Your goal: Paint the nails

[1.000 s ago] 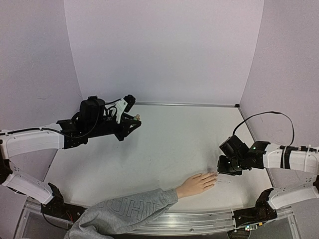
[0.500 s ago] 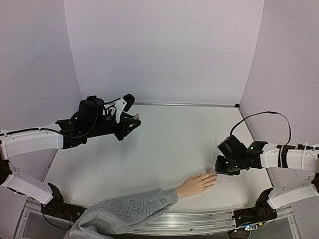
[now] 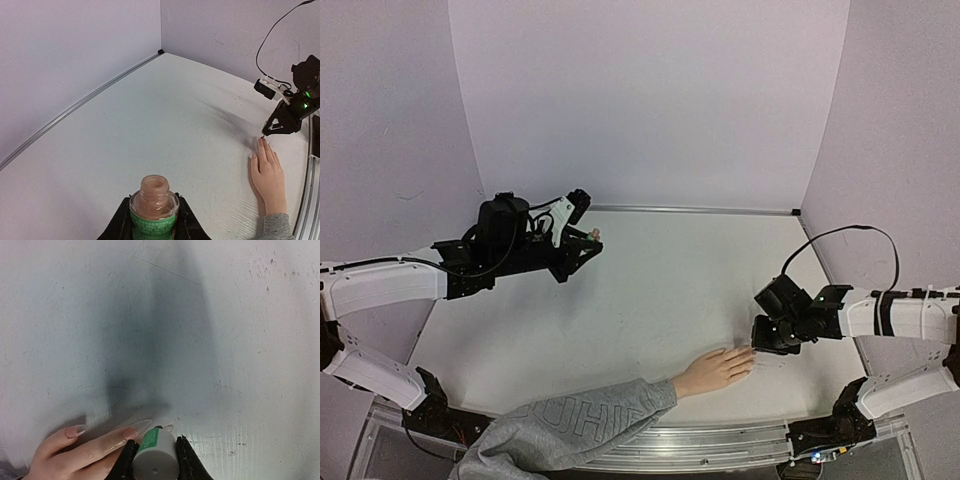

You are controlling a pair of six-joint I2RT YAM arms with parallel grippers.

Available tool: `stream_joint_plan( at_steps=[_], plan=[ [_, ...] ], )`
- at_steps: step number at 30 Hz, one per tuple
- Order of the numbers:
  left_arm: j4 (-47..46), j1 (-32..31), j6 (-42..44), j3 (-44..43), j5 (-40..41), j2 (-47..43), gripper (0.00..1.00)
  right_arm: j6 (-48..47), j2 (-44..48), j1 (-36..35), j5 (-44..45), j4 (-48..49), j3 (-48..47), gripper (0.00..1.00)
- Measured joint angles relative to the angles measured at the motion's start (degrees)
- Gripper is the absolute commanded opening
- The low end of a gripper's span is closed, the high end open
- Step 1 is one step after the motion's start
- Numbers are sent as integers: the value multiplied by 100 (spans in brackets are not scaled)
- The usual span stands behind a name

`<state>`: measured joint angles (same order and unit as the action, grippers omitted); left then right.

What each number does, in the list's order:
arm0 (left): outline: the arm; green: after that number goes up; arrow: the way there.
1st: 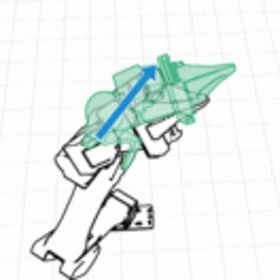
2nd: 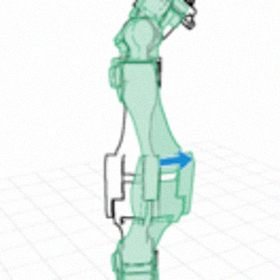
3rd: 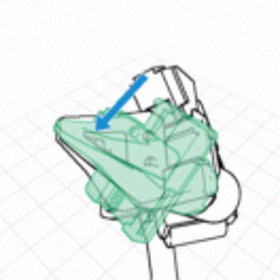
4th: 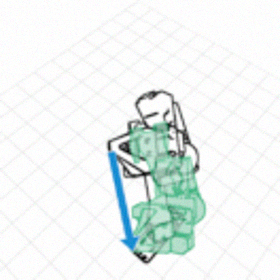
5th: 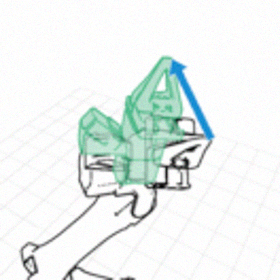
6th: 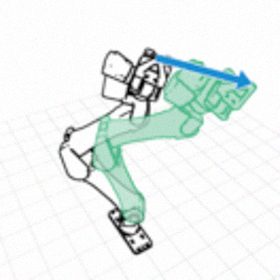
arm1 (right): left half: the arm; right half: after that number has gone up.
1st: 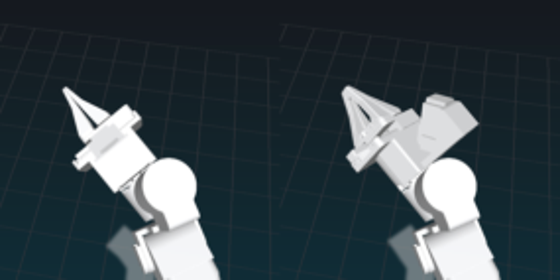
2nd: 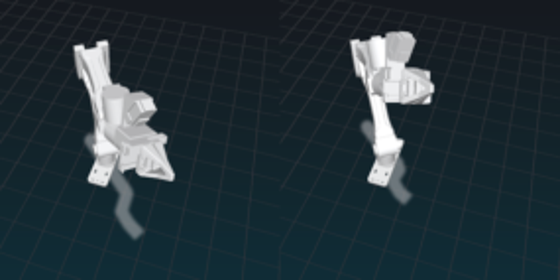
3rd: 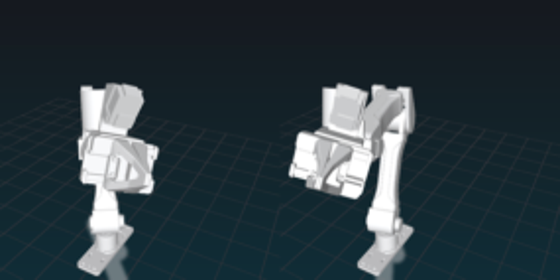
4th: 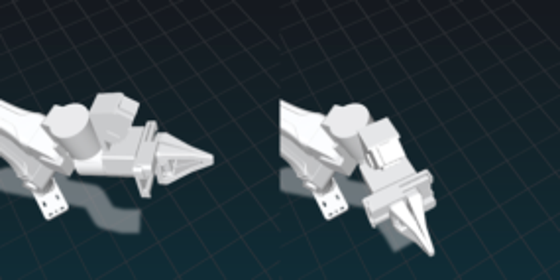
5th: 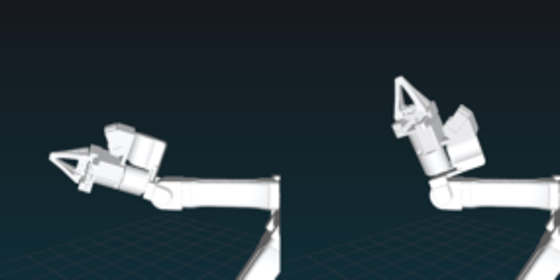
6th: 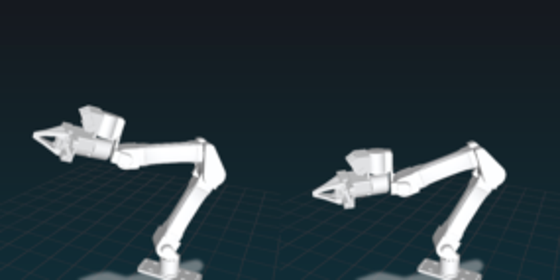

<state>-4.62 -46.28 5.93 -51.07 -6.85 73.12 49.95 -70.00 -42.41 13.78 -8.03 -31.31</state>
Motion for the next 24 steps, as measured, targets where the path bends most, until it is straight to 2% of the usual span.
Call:
stream_joint_plan(
  at_steps=[24],
  plan=[
    [0, 0, 2, 0, 2, 0, 0, 326, -92, 0, 577, -227, 9, 0]
  ],
)
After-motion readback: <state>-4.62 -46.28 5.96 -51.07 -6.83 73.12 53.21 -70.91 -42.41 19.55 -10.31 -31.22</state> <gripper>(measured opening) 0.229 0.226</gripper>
